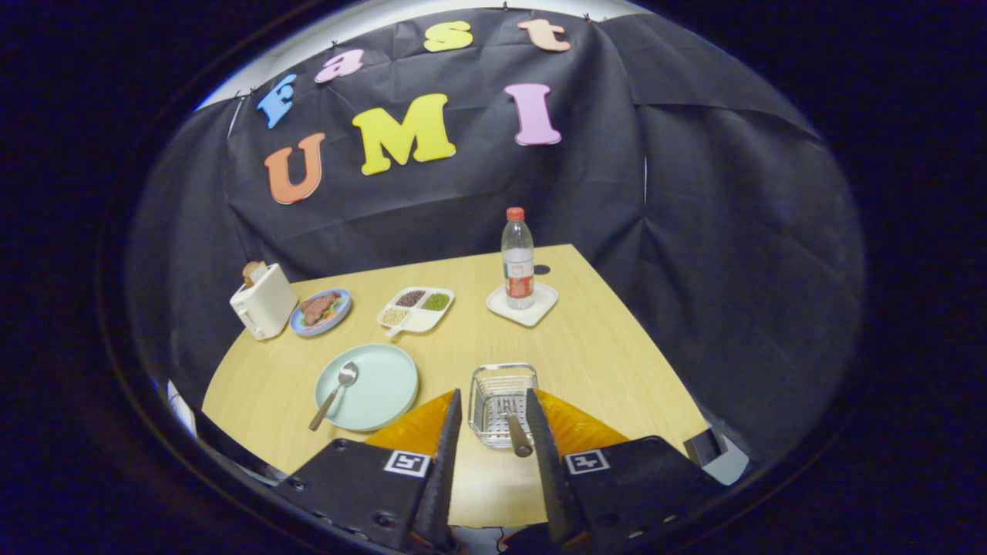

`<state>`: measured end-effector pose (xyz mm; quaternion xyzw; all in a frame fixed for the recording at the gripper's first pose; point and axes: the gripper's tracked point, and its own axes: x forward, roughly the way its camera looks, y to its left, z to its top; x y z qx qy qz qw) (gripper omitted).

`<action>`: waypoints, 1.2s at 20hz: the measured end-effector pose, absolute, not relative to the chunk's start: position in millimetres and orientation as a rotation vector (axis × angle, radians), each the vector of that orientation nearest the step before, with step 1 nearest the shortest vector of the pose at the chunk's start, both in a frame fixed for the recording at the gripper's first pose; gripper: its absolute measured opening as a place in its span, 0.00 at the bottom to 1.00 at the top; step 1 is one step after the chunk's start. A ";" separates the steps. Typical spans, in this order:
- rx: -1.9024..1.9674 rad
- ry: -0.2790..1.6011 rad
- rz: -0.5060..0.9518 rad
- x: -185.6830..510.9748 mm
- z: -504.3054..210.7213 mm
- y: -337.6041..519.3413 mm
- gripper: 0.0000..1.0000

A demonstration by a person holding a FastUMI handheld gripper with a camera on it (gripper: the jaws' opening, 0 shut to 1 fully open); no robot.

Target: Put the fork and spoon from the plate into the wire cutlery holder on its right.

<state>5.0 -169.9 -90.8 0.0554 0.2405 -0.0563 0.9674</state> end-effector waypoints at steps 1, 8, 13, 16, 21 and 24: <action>0.109 0.465 -0.120 3.1 -85.3 -168.1 0.60; 0.098 0.344 -0.101 0.1 -53.4 -119.3 0.80; 0.126 0.325 -0.083 13.7 -56.1 -77.1 0.96; 0.098 0.338 -0.086 25.0 -63.8 -52.5 0.96; 0.069 0.331 -0.115 46.2 -75.5 -20.0 0.97; 0.044 0.350 -0.112 62.3 -94.9 3.8 0.97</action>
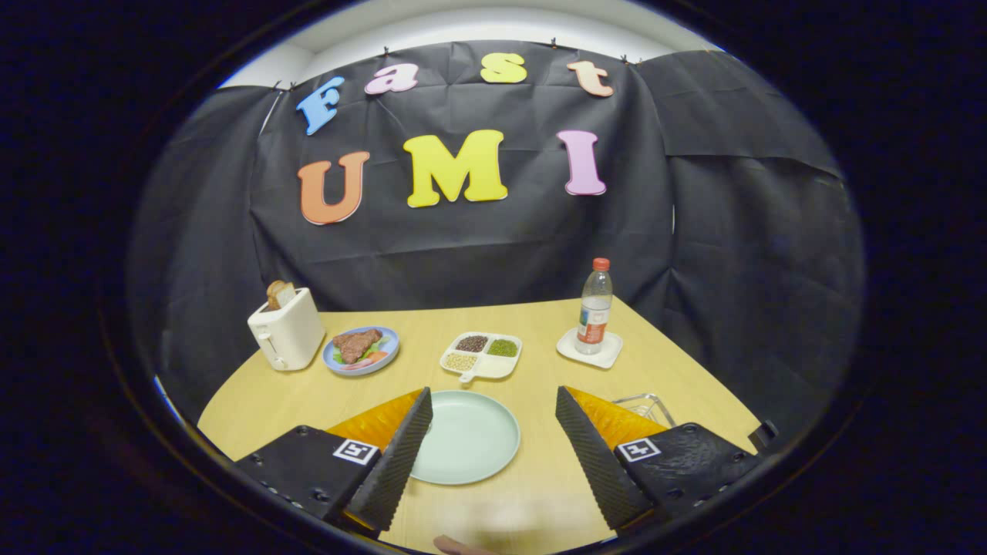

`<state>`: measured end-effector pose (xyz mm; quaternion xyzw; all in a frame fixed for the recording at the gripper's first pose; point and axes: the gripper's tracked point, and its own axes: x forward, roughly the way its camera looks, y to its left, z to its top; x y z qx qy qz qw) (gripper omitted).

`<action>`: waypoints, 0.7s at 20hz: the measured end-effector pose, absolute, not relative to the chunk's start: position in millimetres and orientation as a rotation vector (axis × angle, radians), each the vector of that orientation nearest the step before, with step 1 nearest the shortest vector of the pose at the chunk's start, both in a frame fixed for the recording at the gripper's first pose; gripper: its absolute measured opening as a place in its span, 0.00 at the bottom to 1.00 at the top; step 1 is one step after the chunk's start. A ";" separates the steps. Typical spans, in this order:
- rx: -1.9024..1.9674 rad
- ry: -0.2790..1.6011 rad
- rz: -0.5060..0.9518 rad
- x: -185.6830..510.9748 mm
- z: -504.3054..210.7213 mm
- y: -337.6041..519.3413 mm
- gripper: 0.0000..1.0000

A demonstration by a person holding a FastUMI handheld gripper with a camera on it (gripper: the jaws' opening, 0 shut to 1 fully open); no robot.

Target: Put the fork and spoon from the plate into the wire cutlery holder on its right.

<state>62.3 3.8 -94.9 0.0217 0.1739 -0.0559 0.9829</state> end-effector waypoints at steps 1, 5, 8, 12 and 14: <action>0.040 0.369 -0.109 67.9 -104.4 11.7 0.97; 0.053 0.460 -0.076 88.4 -139.5 42.4 0.97; 0.062 0.520 -0.063 100.3 -162.1 59.9 0.97; 0.051 0.598 -0.063 112.0 -191.3 73.9 0.97; 0.055 0.636 -0.067 116.9 -205.7 78.2 0.97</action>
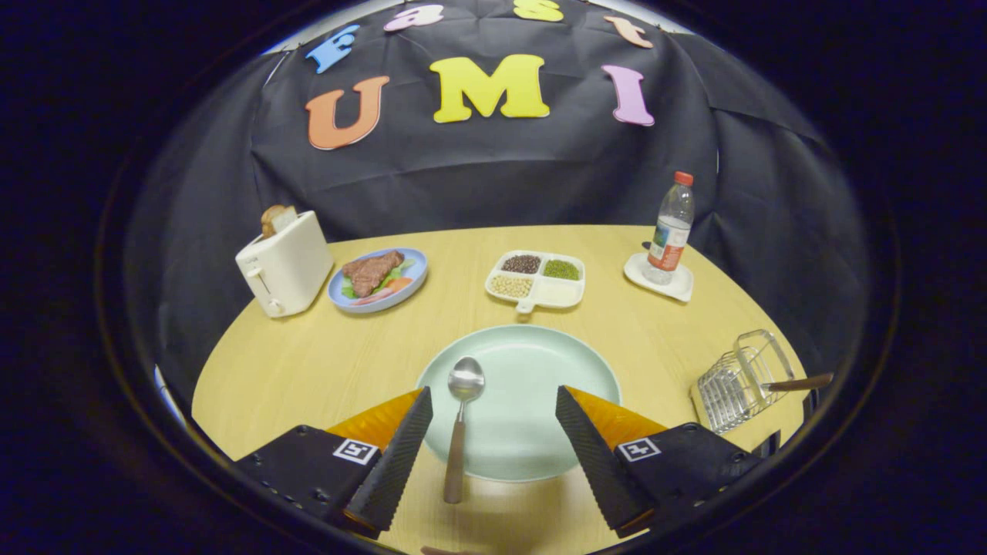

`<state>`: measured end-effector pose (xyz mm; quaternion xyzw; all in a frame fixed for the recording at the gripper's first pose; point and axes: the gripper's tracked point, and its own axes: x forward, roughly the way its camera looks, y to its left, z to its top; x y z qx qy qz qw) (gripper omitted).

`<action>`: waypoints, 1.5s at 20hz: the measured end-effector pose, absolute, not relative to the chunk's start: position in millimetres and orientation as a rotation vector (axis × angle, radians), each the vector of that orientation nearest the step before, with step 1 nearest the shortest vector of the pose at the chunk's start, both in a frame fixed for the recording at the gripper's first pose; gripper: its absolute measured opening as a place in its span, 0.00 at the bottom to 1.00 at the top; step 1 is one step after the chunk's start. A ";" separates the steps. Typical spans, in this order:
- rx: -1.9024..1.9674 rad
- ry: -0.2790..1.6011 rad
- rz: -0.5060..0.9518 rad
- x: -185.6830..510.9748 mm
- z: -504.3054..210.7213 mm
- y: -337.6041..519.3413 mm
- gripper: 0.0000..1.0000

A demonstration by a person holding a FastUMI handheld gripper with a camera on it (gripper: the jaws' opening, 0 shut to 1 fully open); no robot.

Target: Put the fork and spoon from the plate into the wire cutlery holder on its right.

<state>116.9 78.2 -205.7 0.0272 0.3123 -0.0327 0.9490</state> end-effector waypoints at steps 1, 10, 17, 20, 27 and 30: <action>0.056 0.655 -0.070 119.5 -213.6 79.8 0.96; 0.036 0.788 -0.079 132.6 -265.5 89.7 0.87; 0.061 0.854 -0.024 133.9 -281.2 95.3 0.47; 0.075 0.864 -0.008 136.1 -282.3 96.8 0.32; 0.114 0.842 0.033 131.8 -274.7 94.1 0.01; 0.118 0.795 0.031 122.7 -258.2 86.9 0.01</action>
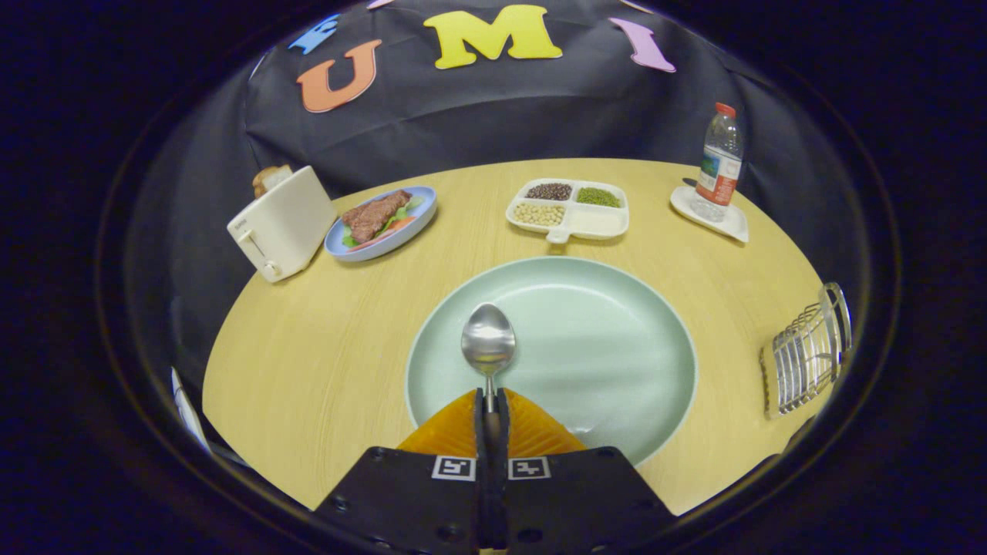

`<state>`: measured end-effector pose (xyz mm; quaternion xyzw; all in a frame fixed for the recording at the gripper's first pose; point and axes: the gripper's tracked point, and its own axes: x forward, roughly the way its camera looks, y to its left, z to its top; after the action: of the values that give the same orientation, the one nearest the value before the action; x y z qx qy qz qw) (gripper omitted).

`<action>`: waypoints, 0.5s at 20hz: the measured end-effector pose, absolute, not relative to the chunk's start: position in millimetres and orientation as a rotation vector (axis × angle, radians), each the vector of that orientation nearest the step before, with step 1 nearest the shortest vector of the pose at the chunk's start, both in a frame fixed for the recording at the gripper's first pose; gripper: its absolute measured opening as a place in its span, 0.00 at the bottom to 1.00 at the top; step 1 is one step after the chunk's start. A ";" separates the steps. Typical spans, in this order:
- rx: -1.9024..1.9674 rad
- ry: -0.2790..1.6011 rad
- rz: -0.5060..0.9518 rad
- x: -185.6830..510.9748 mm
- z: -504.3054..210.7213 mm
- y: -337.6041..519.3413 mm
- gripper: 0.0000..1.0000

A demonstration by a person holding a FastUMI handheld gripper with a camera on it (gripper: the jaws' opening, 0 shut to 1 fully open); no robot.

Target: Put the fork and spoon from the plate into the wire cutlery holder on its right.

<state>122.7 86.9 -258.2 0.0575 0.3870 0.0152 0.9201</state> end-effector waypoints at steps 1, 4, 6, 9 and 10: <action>0.122 0.780 0.031 120.1 -252.6 84.6 0.01; 0.123 0.735 0.031 108.9 -234.4 73.8 0.01; 0.133 0.704 0.027 98.6 -220.9 65.3 0.01; 0.151 0.667 0.021 83.5 -200.5 48.6 0.01; 0.154 0.658 0.017 79.2 -194.4 42.6 0.01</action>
<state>79.2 42.6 -194.4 0.0757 0.3227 0.0081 0.9434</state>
